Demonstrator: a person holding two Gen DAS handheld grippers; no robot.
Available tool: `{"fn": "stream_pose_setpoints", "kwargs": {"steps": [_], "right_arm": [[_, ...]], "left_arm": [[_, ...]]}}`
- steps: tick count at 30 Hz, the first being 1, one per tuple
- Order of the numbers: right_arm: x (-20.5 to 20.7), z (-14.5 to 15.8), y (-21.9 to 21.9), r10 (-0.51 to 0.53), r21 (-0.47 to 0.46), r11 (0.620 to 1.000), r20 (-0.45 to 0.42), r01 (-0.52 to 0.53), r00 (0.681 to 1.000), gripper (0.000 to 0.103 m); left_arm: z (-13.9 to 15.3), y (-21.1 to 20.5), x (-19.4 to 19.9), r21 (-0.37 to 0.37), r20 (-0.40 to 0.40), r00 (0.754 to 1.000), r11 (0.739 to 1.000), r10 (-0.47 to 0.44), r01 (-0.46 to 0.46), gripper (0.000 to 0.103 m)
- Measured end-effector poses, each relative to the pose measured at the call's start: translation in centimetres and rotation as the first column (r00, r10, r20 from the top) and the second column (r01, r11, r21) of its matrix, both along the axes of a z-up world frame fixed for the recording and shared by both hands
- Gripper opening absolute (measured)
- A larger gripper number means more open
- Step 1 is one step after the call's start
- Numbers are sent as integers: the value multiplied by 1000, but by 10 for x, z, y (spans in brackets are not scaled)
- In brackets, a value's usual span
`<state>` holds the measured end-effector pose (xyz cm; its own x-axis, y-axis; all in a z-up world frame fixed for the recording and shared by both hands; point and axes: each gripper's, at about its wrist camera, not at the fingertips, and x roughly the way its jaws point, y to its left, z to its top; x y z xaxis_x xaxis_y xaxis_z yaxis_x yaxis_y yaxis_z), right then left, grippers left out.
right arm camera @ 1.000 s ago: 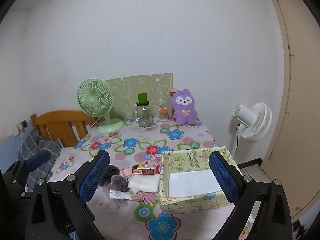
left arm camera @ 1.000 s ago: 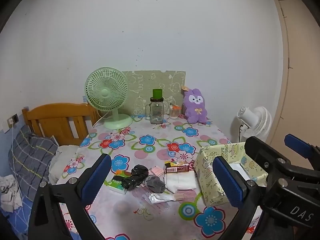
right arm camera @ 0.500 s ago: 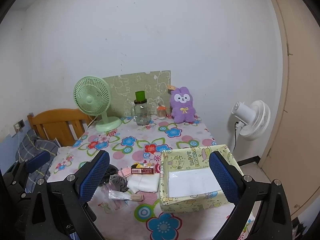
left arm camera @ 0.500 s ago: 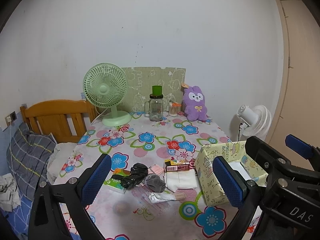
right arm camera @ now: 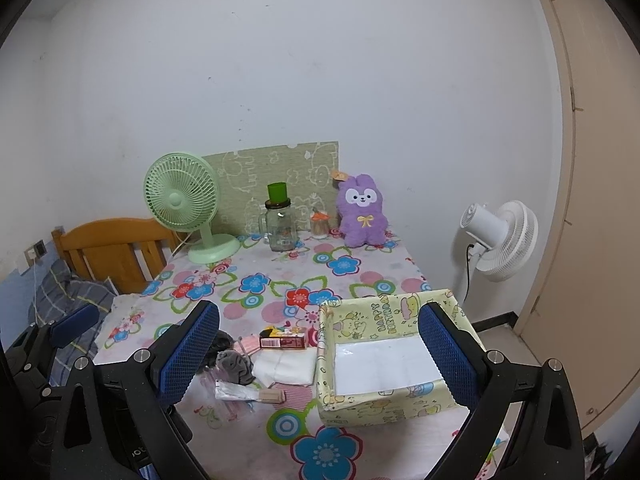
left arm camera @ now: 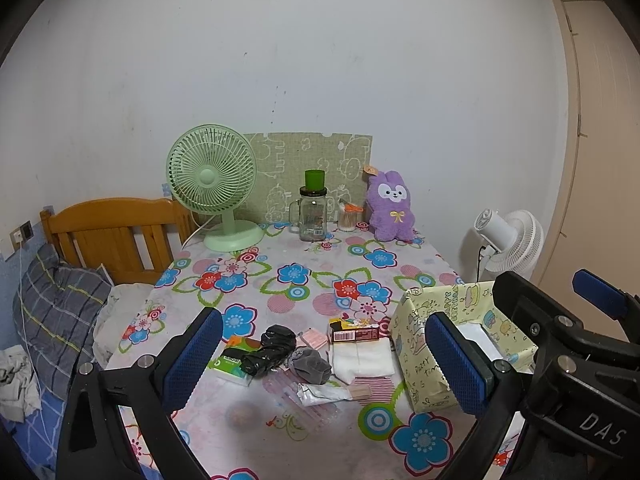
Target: Organize soft objects
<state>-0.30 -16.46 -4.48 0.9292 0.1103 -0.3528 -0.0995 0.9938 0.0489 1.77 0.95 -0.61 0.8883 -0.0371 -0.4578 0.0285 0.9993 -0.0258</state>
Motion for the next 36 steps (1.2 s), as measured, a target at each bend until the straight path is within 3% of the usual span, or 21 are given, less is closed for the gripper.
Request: {"fn": "stream_pose_setpoints", "kwargs": {"steps": [36], "right_arm": [[1,1,0,0,-1,1000,3,0,1000,101]], "left_arm": [[2,3,0,-3,2,1000,1000,2,-2,100]]}}
